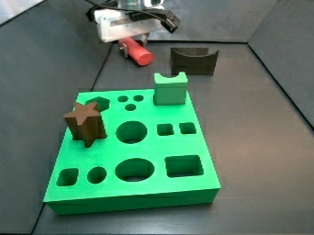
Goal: Pick up the oval object. Move up. Place the oval object on the fixture. Regrasp the oval object. Move to above the board. Insert the oval object.
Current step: Pick up the oval object, then move up.
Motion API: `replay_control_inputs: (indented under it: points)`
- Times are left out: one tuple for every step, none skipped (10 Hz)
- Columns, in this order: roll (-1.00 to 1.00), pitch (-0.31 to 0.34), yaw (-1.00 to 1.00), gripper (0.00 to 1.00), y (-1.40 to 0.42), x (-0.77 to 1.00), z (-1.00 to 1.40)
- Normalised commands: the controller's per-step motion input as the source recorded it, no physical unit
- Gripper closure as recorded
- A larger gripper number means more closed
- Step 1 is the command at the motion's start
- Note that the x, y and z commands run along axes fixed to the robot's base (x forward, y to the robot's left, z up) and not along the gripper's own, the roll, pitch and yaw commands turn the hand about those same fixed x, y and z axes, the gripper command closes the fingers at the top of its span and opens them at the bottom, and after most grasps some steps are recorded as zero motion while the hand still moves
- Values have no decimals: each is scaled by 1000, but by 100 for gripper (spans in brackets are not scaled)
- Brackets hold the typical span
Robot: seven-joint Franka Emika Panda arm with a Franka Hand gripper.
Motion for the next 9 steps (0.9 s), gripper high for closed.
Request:
replay_control_inputs:
  points:
    - [0, 0, 0, 100, 0, 0, 0]
    - [0, 0, 0, 100, 0, 0, 0]
    - [0, 0, 0, 100, 0, 0, 0]
    - [0, 0, 0, 100, 0, 0, 0]
    - [0, 0, 0, 100, 0, 0, 0]
    - [0, 0, 0, 100, 0, 0, 833]
    - [34, -5, -45, 100, 62, 38, 805]
    - [41, 34, -52, 100, 60, 26, 700]
    - [50, 61, -47, 100, 34, 16, 574]
